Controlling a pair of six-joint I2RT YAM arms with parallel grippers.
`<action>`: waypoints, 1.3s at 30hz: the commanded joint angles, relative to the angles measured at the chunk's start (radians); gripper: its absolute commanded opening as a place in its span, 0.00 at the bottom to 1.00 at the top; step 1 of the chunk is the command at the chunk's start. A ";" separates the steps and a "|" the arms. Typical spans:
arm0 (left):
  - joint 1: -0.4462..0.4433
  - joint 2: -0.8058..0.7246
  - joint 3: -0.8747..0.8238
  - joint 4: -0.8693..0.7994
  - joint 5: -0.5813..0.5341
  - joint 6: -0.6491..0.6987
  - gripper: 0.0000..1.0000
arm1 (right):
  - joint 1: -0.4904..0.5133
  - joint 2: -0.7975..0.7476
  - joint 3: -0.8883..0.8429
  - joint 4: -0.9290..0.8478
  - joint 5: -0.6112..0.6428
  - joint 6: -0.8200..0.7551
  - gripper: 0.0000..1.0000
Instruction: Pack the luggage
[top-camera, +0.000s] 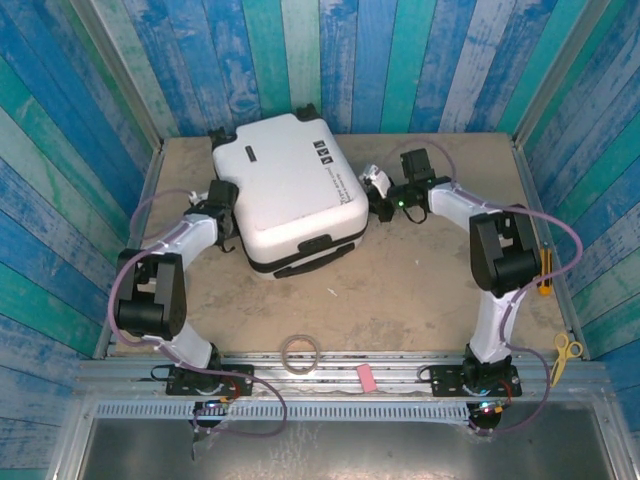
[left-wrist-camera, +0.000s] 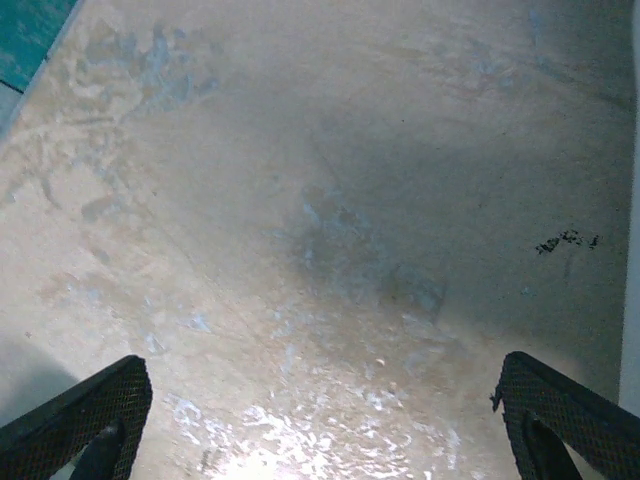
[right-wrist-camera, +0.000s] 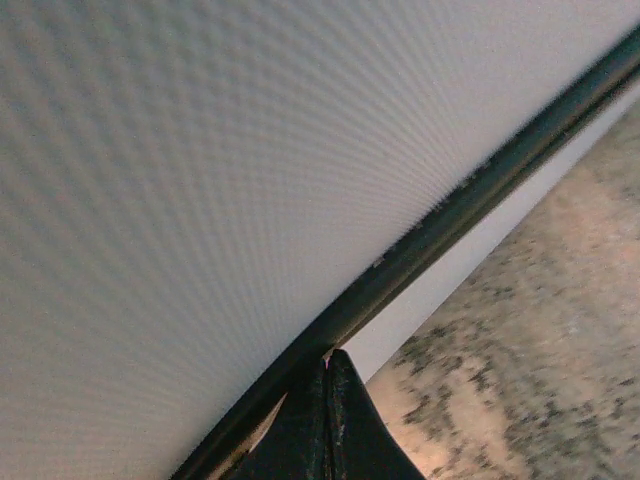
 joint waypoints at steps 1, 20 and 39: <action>-0.075 0.033 0.079 0.170 0.246 0.070 0.93 | 0.195 -0.114 -0.078 -0.016 -0.262 -0.056 0.05; -0.075 0.013 0.222 0.100 0.253 0.201 0.93 | 0.038 -0.623 -0.541 0.217 0.426 0.436 0.15; -0.076 -0.113 0.181 0.081 0.234 0.155 0.94 | -0.008 -0.787 -0.669 0.007 0.554 0.586 0.19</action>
